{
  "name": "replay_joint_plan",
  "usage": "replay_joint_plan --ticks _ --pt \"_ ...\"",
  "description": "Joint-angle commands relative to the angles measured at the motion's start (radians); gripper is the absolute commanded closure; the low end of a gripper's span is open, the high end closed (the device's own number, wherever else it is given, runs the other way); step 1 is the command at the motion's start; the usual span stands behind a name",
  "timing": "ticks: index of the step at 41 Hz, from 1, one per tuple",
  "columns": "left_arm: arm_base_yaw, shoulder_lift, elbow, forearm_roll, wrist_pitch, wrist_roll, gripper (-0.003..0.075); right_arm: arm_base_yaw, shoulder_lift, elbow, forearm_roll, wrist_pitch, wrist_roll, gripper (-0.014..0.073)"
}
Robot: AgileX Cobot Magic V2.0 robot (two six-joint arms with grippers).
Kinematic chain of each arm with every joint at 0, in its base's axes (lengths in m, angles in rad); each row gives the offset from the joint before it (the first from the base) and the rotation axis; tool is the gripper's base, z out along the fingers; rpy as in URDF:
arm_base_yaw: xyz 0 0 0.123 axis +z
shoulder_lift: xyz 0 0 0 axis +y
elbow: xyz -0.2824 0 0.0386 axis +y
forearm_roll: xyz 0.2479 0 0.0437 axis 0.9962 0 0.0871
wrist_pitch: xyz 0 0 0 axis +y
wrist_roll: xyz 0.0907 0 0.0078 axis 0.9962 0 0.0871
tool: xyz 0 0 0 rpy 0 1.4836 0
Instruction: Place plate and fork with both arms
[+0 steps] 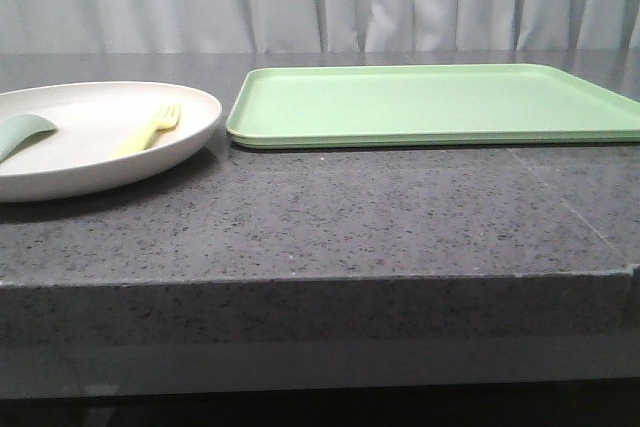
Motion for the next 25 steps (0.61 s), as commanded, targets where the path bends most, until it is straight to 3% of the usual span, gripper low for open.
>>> replay_joint_plan --ticks 1,25 --pt "0.004 -0.020 0.001 -0.006 -0.084 0.001 0.0738 -0.005 -0.017 -0.004 0.000 -0.077 -0.005 0.0715" --pt "0.004 -0.020 0.001 -0.006 -0.106 0.001 0.0738 -0.005 -0.017 -0.004 0.000 -0.077 -0.005 0.0715"
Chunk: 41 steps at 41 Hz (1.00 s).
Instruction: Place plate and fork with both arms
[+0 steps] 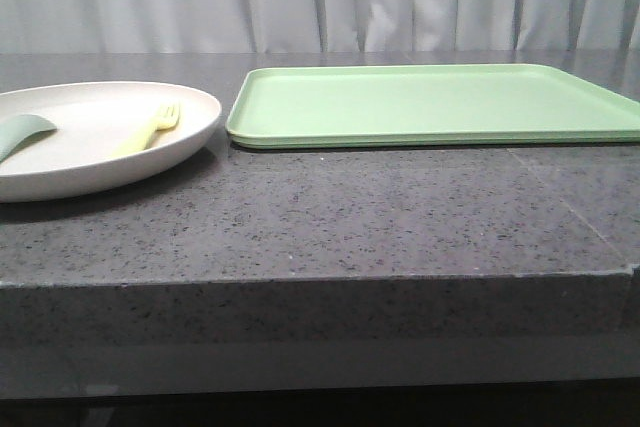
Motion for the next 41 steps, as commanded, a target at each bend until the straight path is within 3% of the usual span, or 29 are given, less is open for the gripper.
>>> replay_joint_plan --ticks 1,15,22,31,41 --pt "0.004 -0.020 0.001 -0.006 -0.112 0.001 0.0738 -0.005 -0.017 -0.004 0.000 -0.077 -0.005 0.0715" --pt "0.004 -0.020 0.001 -0.006 -0.261 0.001 0.0738 -0.005 -0.017 -0.004 0.000 -0.132 -0.005 0.0715" --pt "0.004 -0.020 -0.026 -0.006 -0.416 0.001 0.0738 -0.005 -0.017 -0.056 0.000 -0.146 -0.005 0.0715" --pt "0.004 0.072 -0.240 -0.006 -0.272 0.001 0.0738 -0.005 0.034 -0.266 0.000 -0.117 -0.005 0.0705" --pt "0.004 0.381 -0.474 0.082 -0.099 0.001 0.0738 -0.005 0.373 -0.550 0.000 0.007 -0.005 0.0705"
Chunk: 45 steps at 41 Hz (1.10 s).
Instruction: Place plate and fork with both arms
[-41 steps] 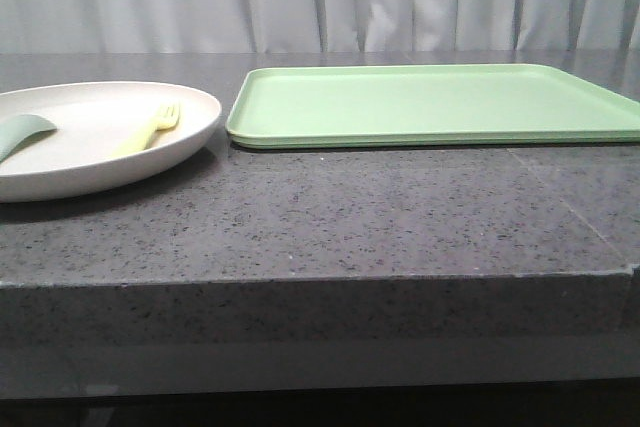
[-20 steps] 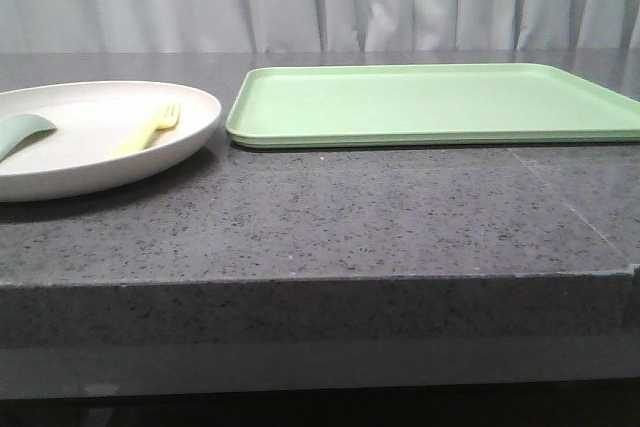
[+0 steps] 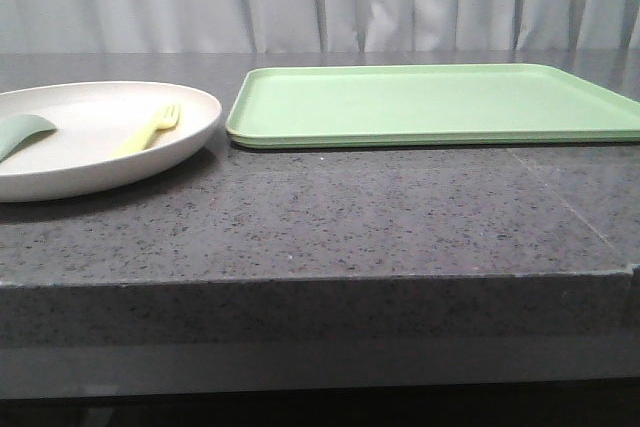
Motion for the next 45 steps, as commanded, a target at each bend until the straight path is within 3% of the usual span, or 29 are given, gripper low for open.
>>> replay_joint_plan --ticks 1,8,17,22,26,29,32,36,45 --pt "0.004 0.114 -0.096 0.018 -0.020 0.001 0.0738 -0.005 0.155 -0.112 0.000 -0.023 -0.005 0.0705" --pt "0.004 0.208 -0.137 0.012 -0.026 0.001 0.0738 -0.004 0.306 -0.210 0.000 0.003 -0.005 0.0705" --pt "0.004 0.215 -0.137 0.012 -0.027 0.001 0.0727 -0.004 0.326 -0.215 0.000 -0.001 -0.005 0.0678" --pt "0.004 0.215 -0.135 0.012 -0.027 0.001 0.0622 -0.004 0.326 -0.215 0.000 -0.001 -0.005 0.0551" --pt "0.004 0.215 -0.135 0.012 -0.024 0.001 0.0445 -0.004 0.326 -0.215 0.000 -0.001 -0.005 0.0368" --pt "0.004 0.215 -0.135 0.012 -0.026 0.001 0.0259 -0.004 0.326 -0.215 0.000 -0.001 -0.005 0.0201" --pt "0.004 0.215 -0.135 0.012 -0.026 0.001 0.0146 -0.004 0.326 -0.215 0.000 -0.001 -0.005 0.0072" --pt "0.004 0.215 -0.134 0.012 -0.026 0.001 0.0122 -0.004 0.326 -0.215 0.000 -0.001 -0.005 0.0004" --pt "0.004 0.282 -0.186 -0.018 0.031 -0.003 0.0130 -0.004 0.326 -0.215 0.000 -0.001 -0.005 0.0004"
